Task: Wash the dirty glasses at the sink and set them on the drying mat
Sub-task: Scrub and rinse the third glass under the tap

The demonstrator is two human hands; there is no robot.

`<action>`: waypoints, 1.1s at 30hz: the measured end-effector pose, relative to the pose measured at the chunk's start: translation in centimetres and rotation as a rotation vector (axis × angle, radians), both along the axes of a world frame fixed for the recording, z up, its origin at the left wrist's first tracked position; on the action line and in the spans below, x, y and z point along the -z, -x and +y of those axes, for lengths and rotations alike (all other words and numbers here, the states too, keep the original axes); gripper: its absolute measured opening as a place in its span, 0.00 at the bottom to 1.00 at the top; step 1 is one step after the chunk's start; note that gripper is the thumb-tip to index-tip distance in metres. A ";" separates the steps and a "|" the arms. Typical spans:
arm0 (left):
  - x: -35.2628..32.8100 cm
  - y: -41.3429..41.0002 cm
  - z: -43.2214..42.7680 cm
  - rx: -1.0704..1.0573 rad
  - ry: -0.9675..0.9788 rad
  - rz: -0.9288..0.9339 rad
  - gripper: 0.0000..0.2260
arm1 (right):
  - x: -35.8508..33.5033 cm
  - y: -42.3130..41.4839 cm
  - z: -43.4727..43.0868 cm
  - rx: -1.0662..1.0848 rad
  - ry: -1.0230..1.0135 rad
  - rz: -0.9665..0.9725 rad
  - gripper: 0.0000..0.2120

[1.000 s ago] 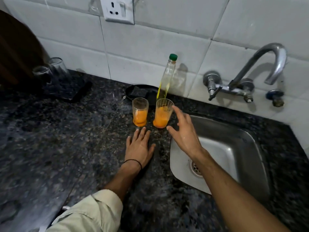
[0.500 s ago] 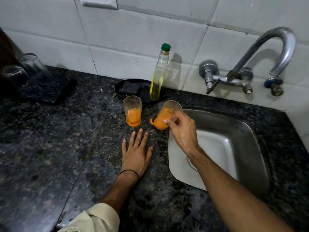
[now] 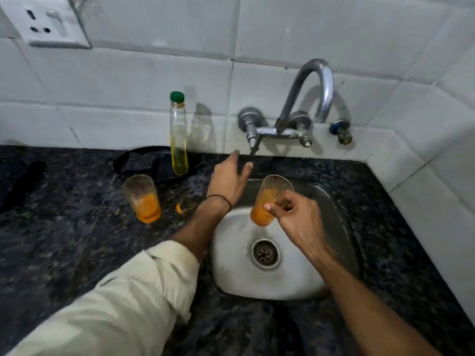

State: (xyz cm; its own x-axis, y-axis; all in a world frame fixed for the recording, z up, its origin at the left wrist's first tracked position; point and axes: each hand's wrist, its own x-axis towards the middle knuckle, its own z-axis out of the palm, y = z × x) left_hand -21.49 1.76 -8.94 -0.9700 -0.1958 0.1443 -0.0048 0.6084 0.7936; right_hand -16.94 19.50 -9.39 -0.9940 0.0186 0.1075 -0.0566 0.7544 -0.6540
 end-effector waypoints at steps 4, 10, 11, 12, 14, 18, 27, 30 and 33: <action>-3.7 5.6 3.9 -0.084 0.212 -0.091 0.22 | -1.7 1.2 2.0 -0.035 0.015 -0.009 0.12; -2.7 8.0 5.0 -0.288 -0.206 -0.116 0.18 | -3.4 2.9 4.9 -0.176 -0.004 -0.067 0.10; -2.3 8.2 4.9 -0.312 -0.522 -0.119 0.16 | -3.6 3.2 5.4 -0.214 -0.022 -0.081 0.10; -2.2 7.9 4.9 -0.311 -0.820 -0.140 0.14 | -3.9 3.4 5.8 -0.250 -0.040 -0.095 0.10; -1.3 7.3 4.9 -0.236 -1.093 -0.179 0.15 | -4.0 4.1 6.4 -0.307 -0.054 -0.123 0.11; 1.4 3.2 6.6 0.096 -0.821 -0.335 0.38 | -3.1 6.4 7.3 -0.459 0.108 -0.168 0.10; 5.1 -2.5 11.3 0.243 -0.758 -0.290 0.22 | -1.5 9.1 9.7 -0.693 0.247 -0.333 0.16; 5.4 -2.3 14.2 0.021 -0.587 -0.127 0.20 | -0.9 7.5 8.2 -0.562 -0.080 0.082 0.14; 5.9 -2.5 17.3 -0.296 -0.388 -0.047 0.27 | -1.3 6.5 6.5 -0.387 -0.177 0.087 0.16</action>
State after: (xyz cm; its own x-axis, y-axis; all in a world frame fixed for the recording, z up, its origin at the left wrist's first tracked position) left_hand -19.03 19.08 -14.86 -0.8683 -0.4947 -0.0368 -0.1742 0.2345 0.9564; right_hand -23.41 26.05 -8.06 -0.9111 -0.3803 0.1592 -0.4068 0.7667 -0.4966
